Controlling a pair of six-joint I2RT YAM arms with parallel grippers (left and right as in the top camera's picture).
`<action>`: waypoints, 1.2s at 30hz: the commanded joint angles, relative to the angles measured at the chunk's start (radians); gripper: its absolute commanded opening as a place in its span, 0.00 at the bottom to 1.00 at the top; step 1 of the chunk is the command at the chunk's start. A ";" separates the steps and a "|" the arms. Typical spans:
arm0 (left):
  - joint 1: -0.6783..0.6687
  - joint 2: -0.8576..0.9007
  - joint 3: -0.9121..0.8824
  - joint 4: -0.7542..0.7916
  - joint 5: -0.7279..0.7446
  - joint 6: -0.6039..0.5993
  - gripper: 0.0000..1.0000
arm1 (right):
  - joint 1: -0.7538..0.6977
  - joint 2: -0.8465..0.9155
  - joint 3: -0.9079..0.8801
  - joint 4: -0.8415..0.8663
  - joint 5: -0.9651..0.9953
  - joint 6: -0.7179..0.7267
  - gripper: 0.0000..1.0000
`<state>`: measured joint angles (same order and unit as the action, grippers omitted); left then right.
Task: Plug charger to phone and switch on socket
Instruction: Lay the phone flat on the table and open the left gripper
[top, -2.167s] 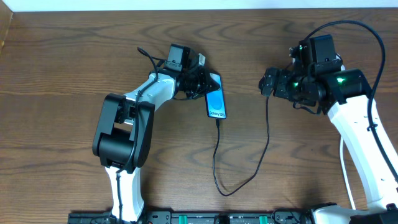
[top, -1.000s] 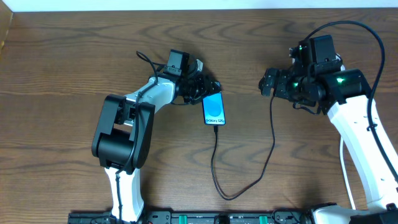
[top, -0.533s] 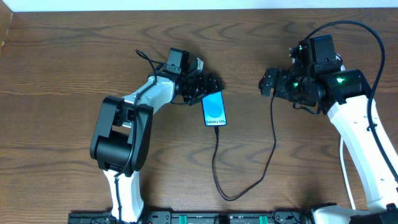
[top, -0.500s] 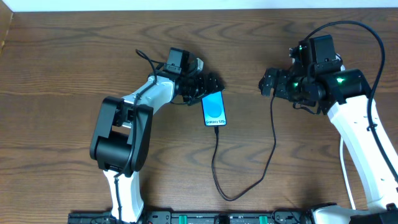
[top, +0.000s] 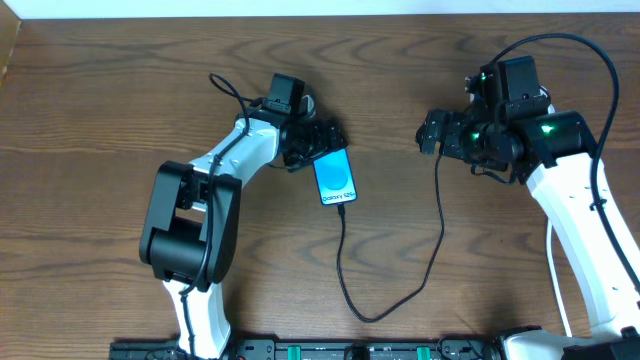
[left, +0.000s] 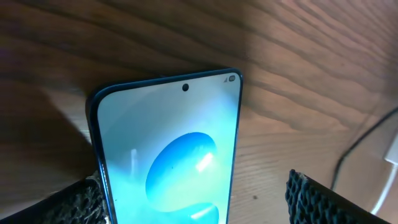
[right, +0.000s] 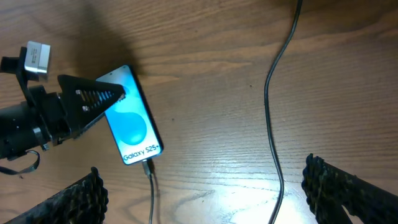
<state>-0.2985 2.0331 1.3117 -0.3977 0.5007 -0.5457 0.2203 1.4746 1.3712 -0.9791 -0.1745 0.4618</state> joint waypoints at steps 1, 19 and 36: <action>0.004 0.072 -0.048 -0.035 -0.142 0.012 0.91 | 0.004 -0.008 -0.006 0.002 0.010 -0.014 0.99; -0.153 0.072 -0.048 -0.014 -0.390 -0.022 0.91 | 0.004 -0.008 -0.006 0.010 -0.013 -0.014 0.99; -0.278 0.072 -0.048 0.062 -0.386 -0.036 0.91 | 0.004 -0.008 -0.006 0.010 -0.012 -0.014 0.99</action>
<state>-0.5362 2.0300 1.3037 -0.3378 0.0326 -0.5610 0.2203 1.4746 1.3712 -0.9684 -0.1841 0.4618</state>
